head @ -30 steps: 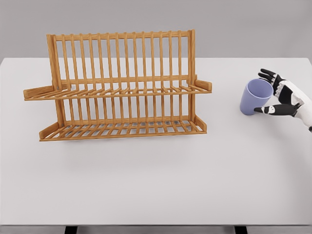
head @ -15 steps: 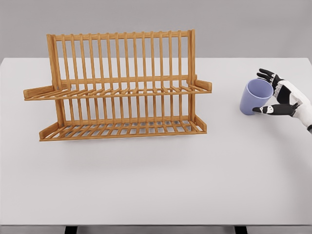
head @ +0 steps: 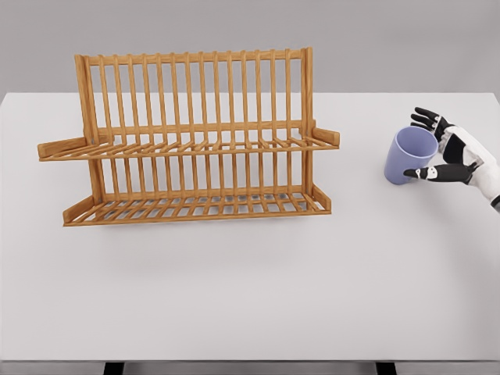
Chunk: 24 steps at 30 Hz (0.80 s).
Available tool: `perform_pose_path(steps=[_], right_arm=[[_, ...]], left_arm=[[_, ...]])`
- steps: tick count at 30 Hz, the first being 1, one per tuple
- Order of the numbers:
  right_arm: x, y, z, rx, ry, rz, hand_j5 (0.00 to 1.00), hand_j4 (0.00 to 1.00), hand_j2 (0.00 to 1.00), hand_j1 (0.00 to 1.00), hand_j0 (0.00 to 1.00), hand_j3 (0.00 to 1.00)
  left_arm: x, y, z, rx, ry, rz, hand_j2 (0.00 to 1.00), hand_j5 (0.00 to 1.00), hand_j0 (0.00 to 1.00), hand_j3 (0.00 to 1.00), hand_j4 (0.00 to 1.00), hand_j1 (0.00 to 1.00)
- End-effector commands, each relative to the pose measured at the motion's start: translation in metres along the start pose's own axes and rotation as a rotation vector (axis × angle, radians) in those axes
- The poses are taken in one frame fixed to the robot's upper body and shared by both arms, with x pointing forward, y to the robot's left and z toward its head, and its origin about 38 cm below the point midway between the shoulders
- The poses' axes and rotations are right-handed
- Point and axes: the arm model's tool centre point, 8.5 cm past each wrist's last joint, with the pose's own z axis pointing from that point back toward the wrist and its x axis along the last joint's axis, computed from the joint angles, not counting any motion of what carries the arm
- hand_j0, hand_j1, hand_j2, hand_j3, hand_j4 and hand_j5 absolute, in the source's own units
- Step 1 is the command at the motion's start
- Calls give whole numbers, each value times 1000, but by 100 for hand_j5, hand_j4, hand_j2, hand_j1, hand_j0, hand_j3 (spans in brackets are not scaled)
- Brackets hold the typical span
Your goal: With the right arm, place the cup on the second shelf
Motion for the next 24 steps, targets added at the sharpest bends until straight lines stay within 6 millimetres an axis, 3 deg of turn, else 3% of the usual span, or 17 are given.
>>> perform_pose_path(steps=[1, 10, 12, 14, 24], right_arm=[[0, -1, 0, -3, -2, -5, 100, 100, 100, 100, 100, 100], [0, 4, -4, 12, -1, -2, 100, 100, 100, 100, 100, 100], [-1, 5, -5, 20, 11, 15, 89, 89, 89, 89, 89, 89], [-1, 5, -5, 20, 11, 17, 84, 84, 84, 84, 84, 84], [4, 5, -7, 25, -3, 27, 75, 75, 75, 75, 75, 75]], left_arm=[[0, 0, 0, -1, 0, 0, 100, 100, 100, 100, 100, 100], [0, 0, 0, -1, 0, 0, 100, 100, 100, 100, 100, 100], [0, 0, 0, -1, 0, 0, 100, 100, 100, 100, 100, 100], [0, 0, 0, -1, 0, 0, 100, 100, 100, 100, 100, 100], [0, 0, 0, -1, 0, 0, 100, 100, 100, 100, 100, 100]])
